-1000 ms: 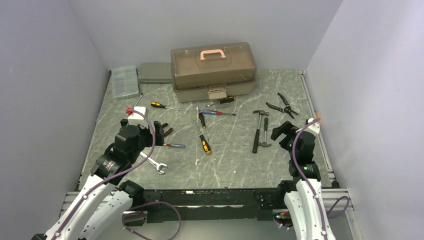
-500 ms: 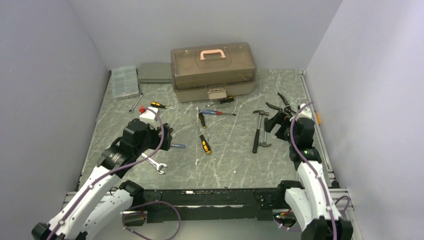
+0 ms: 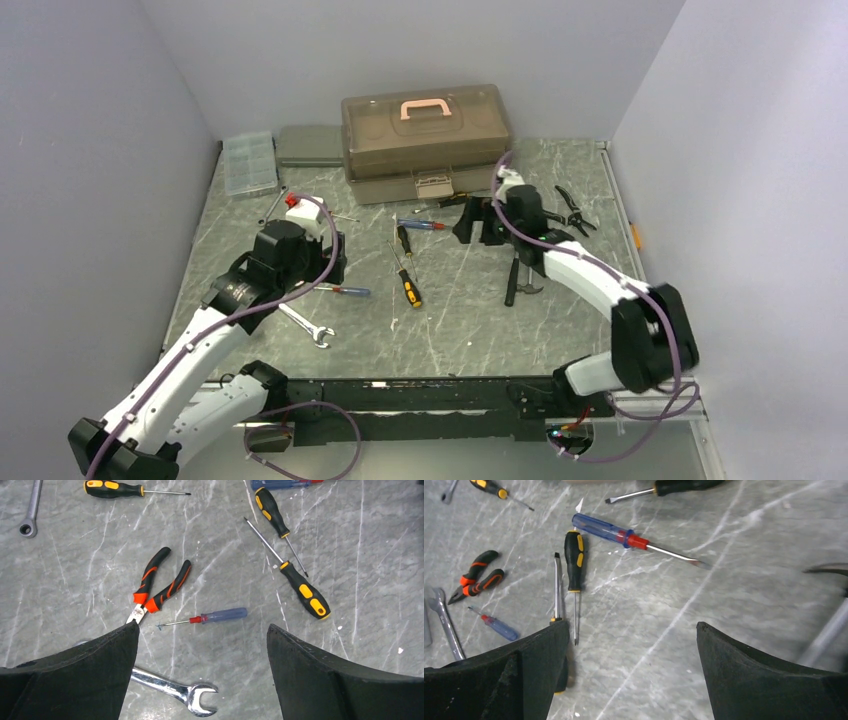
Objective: Pack the tool kit
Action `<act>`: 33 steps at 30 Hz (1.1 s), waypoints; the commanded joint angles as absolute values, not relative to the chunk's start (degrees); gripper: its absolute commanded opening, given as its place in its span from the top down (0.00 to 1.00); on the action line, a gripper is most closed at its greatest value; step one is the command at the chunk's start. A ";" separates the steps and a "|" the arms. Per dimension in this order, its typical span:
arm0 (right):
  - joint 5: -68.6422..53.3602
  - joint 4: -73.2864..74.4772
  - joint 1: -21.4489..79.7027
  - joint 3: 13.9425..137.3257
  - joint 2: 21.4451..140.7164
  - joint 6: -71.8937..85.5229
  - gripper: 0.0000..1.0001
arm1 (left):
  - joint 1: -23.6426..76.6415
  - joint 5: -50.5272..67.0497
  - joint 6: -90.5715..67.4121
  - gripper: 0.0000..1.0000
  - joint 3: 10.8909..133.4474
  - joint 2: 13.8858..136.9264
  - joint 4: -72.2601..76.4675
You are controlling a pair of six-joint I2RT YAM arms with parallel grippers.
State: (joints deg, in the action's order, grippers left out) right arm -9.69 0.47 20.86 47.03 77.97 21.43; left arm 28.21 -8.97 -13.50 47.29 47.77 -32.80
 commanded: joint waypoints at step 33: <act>-2.85 -4.38 44.02 85.81 123.18 33.32 0.00 | 14.55 -5.64 -15.39 0.01 50.54 45.43 -32.44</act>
State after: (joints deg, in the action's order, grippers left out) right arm -5.54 -5.96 45.95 80.93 122.39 34.09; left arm 14.98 -7.16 -14.55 47.97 45.28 -33.67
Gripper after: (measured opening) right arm 0.994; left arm 0.992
